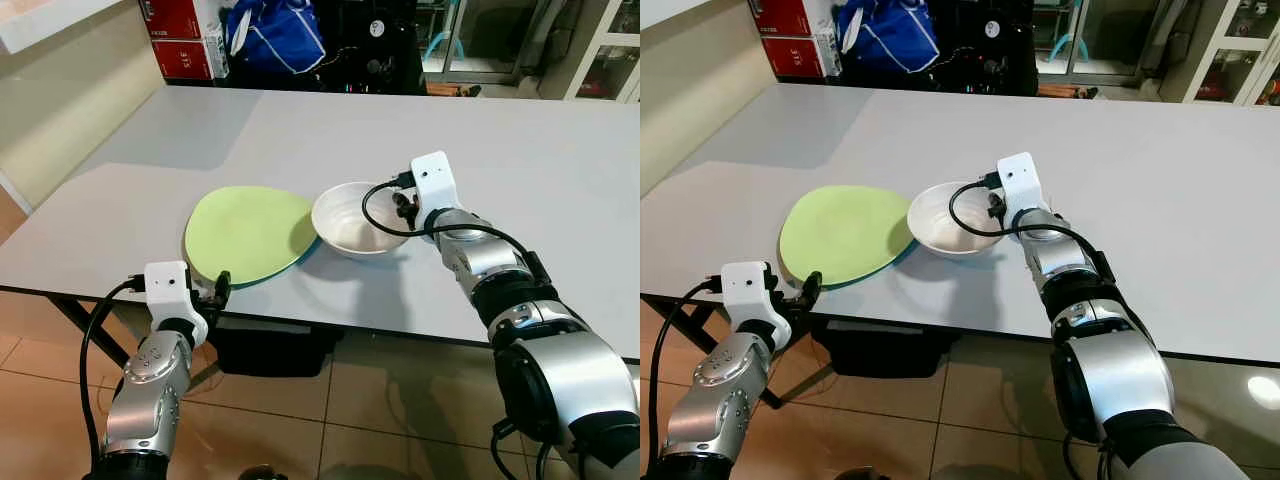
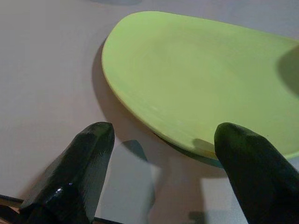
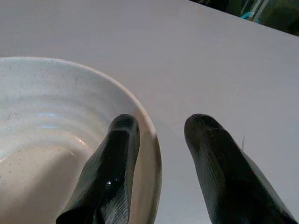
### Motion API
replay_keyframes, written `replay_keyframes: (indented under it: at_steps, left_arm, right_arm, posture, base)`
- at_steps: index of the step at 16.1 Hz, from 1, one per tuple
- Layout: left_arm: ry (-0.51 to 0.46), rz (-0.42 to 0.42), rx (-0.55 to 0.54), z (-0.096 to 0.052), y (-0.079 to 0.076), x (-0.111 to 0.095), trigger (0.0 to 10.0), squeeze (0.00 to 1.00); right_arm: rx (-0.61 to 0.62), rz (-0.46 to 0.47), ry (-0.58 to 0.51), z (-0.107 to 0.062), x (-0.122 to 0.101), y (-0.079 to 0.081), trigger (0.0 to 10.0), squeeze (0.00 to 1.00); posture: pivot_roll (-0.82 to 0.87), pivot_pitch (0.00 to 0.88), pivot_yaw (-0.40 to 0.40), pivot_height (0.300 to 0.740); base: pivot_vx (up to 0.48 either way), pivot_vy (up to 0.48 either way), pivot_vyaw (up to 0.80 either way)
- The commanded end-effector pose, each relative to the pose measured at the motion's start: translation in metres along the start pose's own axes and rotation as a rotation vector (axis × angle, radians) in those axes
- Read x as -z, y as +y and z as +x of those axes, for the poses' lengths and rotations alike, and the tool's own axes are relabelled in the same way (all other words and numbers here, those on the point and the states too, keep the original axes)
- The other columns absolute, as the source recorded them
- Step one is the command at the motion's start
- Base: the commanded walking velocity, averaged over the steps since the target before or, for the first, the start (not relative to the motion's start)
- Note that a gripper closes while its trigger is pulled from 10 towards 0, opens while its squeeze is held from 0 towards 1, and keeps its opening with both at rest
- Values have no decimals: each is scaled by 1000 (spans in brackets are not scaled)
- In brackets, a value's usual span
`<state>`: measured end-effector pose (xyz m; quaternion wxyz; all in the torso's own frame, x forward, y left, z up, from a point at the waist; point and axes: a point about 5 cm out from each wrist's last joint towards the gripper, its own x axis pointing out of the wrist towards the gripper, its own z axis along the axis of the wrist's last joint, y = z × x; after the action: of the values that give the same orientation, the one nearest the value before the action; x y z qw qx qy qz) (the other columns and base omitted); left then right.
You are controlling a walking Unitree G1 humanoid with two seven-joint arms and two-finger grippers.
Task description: Setting the table
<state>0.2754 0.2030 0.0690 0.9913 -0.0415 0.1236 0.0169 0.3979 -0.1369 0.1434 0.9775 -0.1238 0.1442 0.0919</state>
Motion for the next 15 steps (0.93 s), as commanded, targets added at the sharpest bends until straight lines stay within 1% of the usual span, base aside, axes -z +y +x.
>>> replay_keyframes:
  at_steps: [1,2,4,5,6,7,8,9,10,11,12,13,14,15]
  left_arm:
    - [10,11,-1,0,-1,2,10000,0]
    - [10,10,-1,0,-1,2,10000,0]
    - [7,4,-2,2,-1,0,10000,0]
    - [0,-2,3,5,-2,-2,10000,0]
    - [-5,-3,7,6,-2,-4,10000,0]
    - [-19,1,13,11,-3,-9,10000,0]
    - [-22,1,12,12,-3,-10,10000,0]
    - [-30,4,15,14,-3,-13,10000,0]
    - [-33,6,17,15,-4,-14,10000,0]
    - [-38,5,23,16,-5,-16,10000,0]
    - [-42,-1,34,17,-7,-17,10000,0]
    - [-46,-4,41,18,-9,-18,10000,0]
    - [-56,-6,54,20,-10,-20,10000,0]
    - [-63,-3,62,21,-12,-22,10000,0]
  right_arm:
    - [27,0,-55,0,-12,-5,10000,0]
    - [33,18,-85,-1,-15,-6,10000,0]
    - [82,52,-178,-4,-27,-14,10000,0]
    - [124,88,-240,-7,-34,-22,10000,0]
    - [149,101,-279,-9,-38,-26,10000,0]
    - [182,145,-356,-14,-42,-32,10000,0]
    - [189,154,-369,-15,-42,-33,10000,0]
    - [183,119,-435,-21,-41,-32,10000,0]
    - [183,99,-460,-23,-41,-31,10000,0]
    - [204,107,-476,-26,-35,-35,10000,0]
    - [228,143,-472,-30,-23,-44,10000,0]
    - [248,154,-471,-35,-12,-52,10000,0]
    - [254,180,-463,-41,4,-61,10000,0]
    - [263,182,-463,-45,11,-66,10000,0]
  posture:
    - [157,0,41,740]
    - [158,0,39,740]
    - [157,0,34,740]
    - [154,0,35,740]
    - [151,0,35,740]
    - [145,0,35,740]
    - [144,0,36,740]
    - [140,0,42,740]
    - [140,0,42,740]
    - [133,0,44,740]
    - [126,0,41,740]
    - [119,0,39,740]
    - [113,0,40,740]
    - [109,0,38,740]
  base:
    - [0,0,0]
    - [0,0,0]
    - [0,0,0]
    - [0,0,0]
    - [0,0,0]
    - [0,0,0]
    - [0,0,0]
    - [0,0,0]
    - [0,0,0]
    - [0,0,0]
    - [0,0,0]
    - [0,0,0]
    - [0,0,0]
    - [0,0,0]
